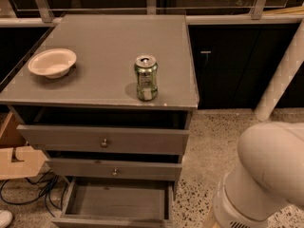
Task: Close bottom drawer
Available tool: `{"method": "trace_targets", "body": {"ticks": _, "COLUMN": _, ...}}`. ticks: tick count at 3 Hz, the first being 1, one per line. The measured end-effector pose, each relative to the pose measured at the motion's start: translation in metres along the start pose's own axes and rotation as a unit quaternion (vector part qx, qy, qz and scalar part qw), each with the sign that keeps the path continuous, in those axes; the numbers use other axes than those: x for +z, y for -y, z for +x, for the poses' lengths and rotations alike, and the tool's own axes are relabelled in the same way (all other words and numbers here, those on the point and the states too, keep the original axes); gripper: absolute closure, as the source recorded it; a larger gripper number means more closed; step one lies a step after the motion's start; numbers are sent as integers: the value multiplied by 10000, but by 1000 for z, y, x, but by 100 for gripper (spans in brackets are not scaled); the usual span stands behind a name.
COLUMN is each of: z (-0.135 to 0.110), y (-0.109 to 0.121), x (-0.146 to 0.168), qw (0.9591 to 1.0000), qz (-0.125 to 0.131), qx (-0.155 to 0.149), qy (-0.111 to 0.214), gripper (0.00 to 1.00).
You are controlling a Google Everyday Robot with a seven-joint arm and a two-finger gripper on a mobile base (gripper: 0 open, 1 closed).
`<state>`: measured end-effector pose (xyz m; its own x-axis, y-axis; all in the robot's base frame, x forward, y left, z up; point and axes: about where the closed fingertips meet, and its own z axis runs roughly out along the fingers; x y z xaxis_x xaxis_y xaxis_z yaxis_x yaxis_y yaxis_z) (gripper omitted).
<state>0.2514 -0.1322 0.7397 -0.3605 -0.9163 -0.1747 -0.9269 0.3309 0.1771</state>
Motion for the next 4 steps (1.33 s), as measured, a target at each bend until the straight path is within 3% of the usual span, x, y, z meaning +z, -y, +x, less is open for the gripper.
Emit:
{"method": "trace_targets", "body": {"ticks": 2, "z": -48, "y": -7, "x": 82, "qw": 9975, "qz": -591, "qx": 50, "qy": 373, "gripper": 100}}
{"method": "trace_targets", "body": {"ticks": 3, "z": -48, "y": -6, "x": 86, "qw": 9973, "qz": -617, "qx": 68, "qy": 395, "gripper": 100}}
{"method": "trace_targets", "body": {"ticks": 4, "z": -56, "y": 8, "x": 112, "qw": 9967, "qz": -593, "qx": 200, "qy": 515, "gripper": 100}}
